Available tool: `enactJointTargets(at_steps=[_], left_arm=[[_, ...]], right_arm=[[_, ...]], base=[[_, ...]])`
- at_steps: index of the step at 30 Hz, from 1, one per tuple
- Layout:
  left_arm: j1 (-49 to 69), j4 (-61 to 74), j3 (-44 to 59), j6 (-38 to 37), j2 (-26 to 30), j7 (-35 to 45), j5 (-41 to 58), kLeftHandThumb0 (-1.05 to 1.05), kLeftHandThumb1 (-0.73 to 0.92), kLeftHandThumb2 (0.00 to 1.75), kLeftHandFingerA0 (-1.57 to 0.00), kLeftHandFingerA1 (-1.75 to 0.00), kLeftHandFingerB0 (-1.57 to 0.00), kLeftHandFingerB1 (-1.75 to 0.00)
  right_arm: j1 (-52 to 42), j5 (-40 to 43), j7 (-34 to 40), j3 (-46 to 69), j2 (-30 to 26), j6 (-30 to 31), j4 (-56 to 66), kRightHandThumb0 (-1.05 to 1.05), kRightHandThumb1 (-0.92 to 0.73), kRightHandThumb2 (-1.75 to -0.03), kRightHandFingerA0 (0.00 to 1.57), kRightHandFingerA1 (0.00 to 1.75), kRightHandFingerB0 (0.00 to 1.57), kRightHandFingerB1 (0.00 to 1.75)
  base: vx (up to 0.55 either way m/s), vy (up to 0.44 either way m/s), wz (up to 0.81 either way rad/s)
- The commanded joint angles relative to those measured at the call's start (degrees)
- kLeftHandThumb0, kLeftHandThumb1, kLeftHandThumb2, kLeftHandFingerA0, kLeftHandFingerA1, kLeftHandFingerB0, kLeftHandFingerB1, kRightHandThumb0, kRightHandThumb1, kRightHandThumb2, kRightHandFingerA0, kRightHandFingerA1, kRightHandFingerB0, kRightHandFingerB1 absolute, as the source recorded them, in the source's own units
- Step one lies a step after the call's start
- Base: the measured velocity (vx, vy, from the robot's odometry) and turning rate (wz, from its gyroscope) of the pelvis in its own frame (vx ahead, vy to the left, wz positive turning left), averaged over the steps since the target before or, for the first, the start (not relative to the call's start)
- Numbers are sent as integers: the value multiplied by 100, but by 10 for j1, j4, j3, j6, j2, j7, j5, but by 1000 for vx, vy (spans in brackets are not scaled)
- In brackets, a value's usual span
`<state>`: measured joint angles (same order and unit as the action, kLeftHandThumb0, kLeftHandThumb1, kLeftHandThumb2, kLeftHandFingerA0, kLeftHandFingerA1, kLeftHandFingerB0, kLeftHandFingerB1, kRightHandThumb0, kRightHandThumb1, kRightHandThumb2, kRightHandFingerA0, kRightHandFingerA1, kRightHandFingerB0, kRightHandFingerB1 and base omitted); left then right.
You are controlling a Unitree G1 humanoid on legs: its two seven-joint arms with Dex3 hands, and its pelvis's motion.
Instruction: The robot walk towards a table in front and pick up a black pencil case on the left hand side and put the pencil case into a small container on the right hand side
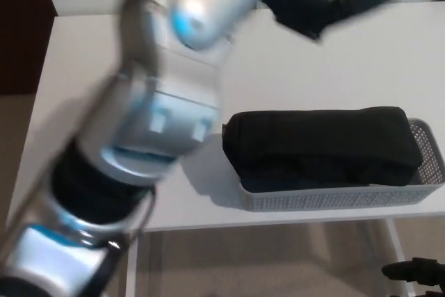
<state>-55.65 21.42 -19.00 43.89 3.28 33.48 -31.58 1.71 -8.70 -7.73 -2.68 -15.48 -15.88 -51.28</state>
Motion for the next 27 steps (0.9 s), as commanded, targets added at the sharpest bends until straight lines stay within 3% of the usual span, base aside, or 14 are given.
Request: enactJointTargets(at_steps=[1,5,6,7,13,14,15,16,17,18,21,22,23,27], left_arm=[[11,88,91,2,80,44,59,-82,60,100,0,-22,0,-15],[70,162,153,23,140,78,100,-80,59,98,-2,-23,-2,-17],[93,178,172,22,151,85,111,-80,75,63,-3,-26,0,-22],[172,221,218,6,171,93,130,-81,60,97,-3,-24,-4,-16],[490,347,367,-92,163,129,195,-80,59,94,-6,-33,-3,-21],[522,354,380,-107,155,132,201,-78,74,63,-9,-29,-6,-22],[607,360,410,-158,125,137,225,-82,56,92,0,-40,-15,-28],[683,361,434,-207,96,140,248,-82,56,92,0,-40,-15,-28],[755,350,455,-252,70,153,275,-76,61,62,-10,-32,-11,-23],[822,325,472,-301,47,171,305,-77,51,86,-4,-38,-9,-28],[946,280,498,-362,20,219,347,-71,47,82,-6,-30,-8,-28],[1018,239,526,-376,7,276,380,-34,32,90,-2,-51,0,-48],[1062,204,542,-392,4,315,399,-31,32,90,-8,-52,-6,-50],[1121,64,544,-452,74,421,417,-58,50,56,-43,-44,-29,-34]], right_arm=[[-6,7,-7,4,-1,1,-11,-33,-63,-58,72,47,62,43],[-17,-8,5,-7,-4,0,-6,-35,-63,-57,72,45,62,42],[-20,-7,4,-8,-3,2,-6,-35,-63,-57,72,45,61,42],[-27,-10,3,-12,-5,0,2,-35,-63,-57,73,46,61,43],[-33,-15,8,-20,-6,4,1,-37,-60,-60,71,47,59,43],[-35,-14,8,-20,-5,4,0,-34,-62,-57,72,45,61,42],[-35,-9,11,-16,-3,-1,-4,-33,-62,-57,70,45,59,42],[-34,-5,13,-12,-2,-6,-8,-33,-62,-57,70,45,59,42],[-39,0,15,-8,-1,-12,-8,-34,-63,-58,69,45,58,41],[-37,3,19,-4,1,-15,-10,-34,-64,-59,67,45,57,41],[-43,1,27,-2,0,-13,-7,-35,-64,-59,67,45,56,41],[-45,0,28,-3,-1,-16,-9,-34,-64,-59,66,45,55,41],[-46,2,27,-2,0,-18,-13,-33,-64,-59,65,45,55,41],[-53,-2,39,-3,2,-13,-19,-34,-64,-59,67,44,57,41]], base=[[0,0,0],[0,0,0],[0,0,0],[0,0,0],[0,0,0],[0,0,0],[0,0,0],[0,0,0],[0,0,0],[0,0,0],[0,0,0],[0,0,0],[0,0,0],[0,0,0]])
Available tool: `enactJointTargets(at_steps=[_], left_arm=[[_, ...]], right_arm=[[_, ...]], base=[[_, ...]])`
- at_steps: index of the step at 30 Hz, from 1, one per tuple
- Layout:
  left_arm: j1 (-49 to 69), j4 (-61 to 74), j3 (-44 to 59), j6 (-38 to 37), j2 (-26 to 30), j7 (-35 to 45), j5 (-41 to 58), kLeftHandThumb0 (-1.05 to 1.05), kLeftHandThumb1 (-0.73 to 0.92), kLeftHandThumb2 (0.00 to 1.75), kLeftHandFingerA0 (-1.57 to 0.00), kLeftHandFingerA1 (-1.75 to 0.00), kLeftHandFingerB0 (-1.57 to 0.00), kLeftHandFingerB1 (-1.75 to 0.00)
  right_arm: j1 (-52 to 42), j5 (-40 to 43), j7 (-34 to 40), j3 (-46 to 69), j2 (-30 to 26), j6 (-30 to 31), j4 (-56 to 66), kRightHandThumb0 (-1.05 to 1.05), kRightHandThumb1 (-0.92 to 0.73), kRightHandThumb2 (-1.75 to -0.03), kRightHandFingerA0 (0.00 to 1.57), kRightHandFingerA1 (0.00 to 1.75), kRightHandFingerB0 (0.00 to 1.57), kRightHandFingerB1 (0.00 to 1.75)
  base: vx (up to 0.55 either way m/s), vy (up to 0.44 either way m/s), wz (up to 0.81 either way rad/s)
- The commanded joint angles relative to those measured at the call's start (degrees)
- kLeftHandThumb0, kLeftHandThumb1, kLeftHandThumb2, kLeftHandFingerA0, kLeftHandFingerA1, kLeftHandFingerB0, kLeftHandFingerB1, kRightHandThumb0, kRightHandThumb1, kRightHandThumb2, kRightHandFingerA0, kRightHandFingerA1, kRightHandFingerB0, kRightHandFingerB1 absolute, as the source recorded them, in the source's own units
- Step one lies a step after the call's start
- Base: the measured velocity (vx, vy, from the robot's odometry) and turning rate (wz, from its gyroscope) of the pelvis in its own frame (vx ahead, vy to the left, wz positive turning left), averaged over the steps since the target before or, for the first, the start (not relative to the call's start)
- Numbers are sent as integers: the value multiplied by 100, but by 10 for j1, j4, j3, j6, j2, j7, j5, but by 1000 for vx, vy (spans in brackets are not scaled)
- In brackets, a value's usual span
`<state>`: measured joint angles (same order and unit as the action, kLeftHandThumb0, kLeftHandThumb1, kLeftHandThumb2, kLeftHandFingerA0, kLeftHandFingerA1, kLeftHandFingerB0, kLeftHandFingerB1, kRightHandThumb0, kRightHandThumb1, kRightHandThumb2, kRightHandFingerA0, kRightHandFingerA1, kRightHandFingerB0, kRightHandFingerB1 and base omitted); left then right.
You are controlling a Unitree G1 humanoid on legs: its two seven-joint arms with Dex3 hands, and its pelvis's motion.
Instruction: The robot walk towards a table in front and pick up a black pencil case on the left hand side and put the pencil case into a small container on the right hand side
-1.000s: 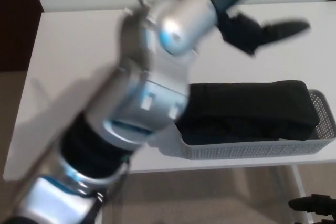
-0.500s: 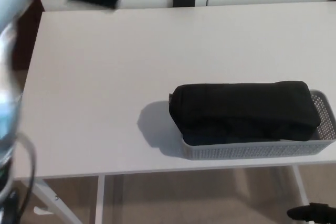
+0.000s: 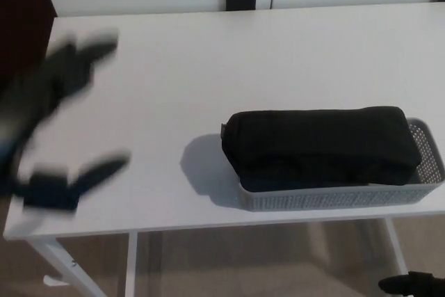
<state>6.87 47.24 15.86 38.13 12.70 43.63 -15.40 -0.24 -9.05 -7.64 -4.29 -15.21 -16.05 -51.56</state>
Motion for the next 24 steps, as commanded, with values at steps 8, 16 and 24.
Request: enactJointTargets(at_steps=[8,16,24], left_arm=[[451,-309,127,-361,47,180,155,-48,44,73,-53,-56,-35,-46],[292,-425,8,-329,43,8,47,-56,47,79,-52,-57,-34,-48],[65,-792,-14,-359,49,-230,-17,-32,41,96,-6,-51,-6,-50]], right_arm=[[-49,5,38,17,-2,-22,-31,-34,-64,-59,68,45,57,41],[-48,6,44,19,3,-23,-42,-32,-63,-59,68,45,56,41],[-47,7,52,21,11,-34,-41,-33,-63,-59,65,45,54,41]], base=[[0,0,0],[0,0,0],[0,0,0]])
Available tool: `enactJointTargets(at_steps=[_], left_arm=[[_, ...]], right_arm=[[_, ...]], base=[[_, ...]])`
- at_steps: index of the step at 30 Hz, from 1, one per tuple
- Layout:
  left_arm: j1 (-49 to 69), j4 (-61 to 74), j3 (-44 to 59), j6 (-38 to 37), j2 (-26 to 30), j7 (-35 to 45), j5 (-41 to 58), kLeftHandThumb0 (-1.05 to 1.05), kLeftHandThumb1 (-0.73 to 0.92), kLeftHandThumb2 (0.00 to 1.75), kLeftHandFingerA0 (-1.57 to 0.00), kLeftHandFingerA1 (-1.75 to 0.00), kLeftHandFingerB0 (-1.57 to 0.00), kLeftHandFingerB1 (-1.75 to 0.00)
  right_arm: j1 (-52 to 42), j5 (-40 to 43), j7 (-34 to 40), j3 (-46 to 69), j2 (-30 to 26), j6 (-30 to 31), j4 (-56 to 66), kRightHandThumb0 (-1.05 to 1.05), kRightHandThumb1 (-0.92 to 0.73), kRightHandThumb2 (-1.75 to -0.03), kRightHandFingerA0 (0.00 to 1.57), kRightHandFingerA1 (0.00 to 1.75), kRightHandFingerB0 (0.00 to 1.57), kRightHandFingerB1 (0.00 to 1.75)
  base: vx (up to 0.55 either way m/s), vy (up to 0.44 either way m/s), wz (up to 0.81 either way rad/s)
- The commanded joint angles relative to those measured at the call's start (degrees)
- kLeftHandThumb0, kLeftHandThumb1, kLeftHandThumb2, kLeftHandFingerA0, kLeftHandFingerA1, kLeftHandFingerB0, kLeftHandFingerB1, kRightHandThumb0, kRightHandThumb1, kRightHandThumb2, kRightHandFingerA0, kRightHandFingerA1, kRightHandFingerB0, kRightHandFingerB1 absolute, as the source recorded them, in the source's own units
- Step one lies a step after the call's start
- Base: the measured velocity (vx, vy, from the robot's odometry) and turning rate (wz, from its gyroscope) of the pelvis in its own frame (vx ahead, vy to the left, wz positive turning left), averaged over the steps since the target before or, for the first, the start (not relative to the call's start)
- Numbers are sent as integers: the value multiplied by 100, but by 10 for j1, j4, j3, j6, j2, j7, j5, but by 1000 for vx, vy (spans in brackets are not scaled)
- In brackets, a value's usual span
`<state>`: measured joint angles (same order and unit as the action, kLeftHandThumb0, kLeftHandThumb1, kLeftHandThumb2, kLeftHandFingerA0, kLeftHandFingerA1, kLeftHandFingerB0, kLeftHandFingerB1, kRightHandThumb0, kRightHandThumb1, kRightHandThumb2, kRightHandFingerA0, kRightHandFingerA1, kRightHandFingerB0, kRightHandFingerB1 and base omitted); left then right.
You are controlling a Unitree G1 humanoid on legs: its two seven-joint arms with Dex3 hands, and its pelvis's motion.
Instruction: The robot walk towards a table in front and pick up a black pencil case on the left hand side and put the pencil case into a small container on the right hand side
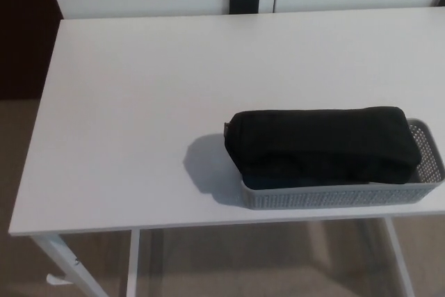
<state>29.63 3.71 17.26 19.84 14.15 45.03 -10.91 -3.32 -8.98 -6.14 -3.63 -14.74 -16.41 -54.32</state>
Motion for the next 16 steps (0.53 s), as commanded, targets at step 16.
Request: enactJointTargets(at_steps=[16], left_arm=[[-158,-444,-61,-286,70,-247,-44,-68,47,84,-4,-39,-5,-28]], right_arm=[[-6,27,26,38,7,-22,-4,-31,-61,-58,64,45,53,40]], base=[[0,0,0]])
